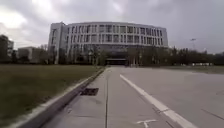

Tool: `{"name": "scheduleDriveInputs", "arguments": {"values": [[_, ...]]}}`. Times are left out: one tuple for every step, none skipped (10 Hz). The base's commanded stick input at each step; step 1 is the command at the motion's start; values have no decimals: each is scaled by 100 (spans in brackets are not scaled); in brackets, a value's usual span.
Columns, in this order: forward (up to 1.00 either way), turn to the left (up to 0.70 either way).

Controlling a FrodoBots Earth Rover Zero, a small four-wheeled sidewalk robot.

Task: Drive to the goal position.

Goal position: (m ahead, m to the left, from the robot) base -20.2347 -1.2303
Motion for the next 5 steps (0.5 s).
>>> {"name": "scheduleDriveInputs", "arguments": {"values": [[100, 0], [100, 0], [100, 0], [100, 0], [100, 0]]}}
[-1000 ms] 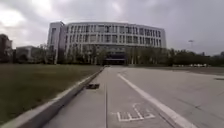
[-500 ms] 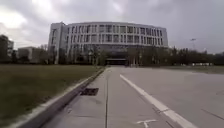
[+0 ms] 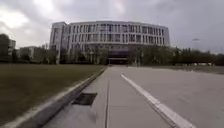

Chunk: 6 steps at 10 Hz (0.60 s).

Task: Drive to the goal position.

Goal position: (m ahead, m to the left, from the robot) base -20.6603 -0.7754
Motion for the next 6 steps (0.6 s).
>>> {"name": "scheduleDriveInputs", "arguments": {"values": [[100, 0], [100, 0], [100, 0], [100, 0], [100, 0], [100, 0]]}}
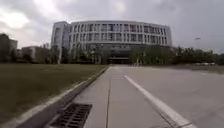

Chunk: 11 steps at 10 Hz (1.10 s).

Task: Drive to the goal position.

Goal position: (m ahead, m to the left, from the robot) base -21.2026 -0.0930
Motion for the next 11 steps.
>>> {"name": "scheduleDriveInputs", "arguments": {"values": [[100, 0], [100, 0], [100, 0], [100, 0], [100, 0], [100, 0], [100, 0], [100, 0], [100, 0], [100, 0], [100, 0]]}}
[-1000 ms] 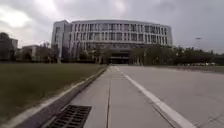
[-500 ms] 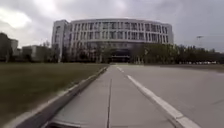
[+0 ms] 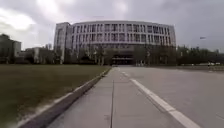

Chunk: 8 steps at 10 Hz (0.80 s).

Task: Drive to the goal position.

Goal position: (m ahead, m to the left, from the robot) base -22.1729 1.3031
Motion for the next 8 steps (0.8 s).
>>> {"name": "scheduleDriveInputs", "arguments": {"values": [[100, 0], [100, 0], [100, 0], [100, 0], [100, 0], [100, 0], [100, 0], [100, -19]]}}
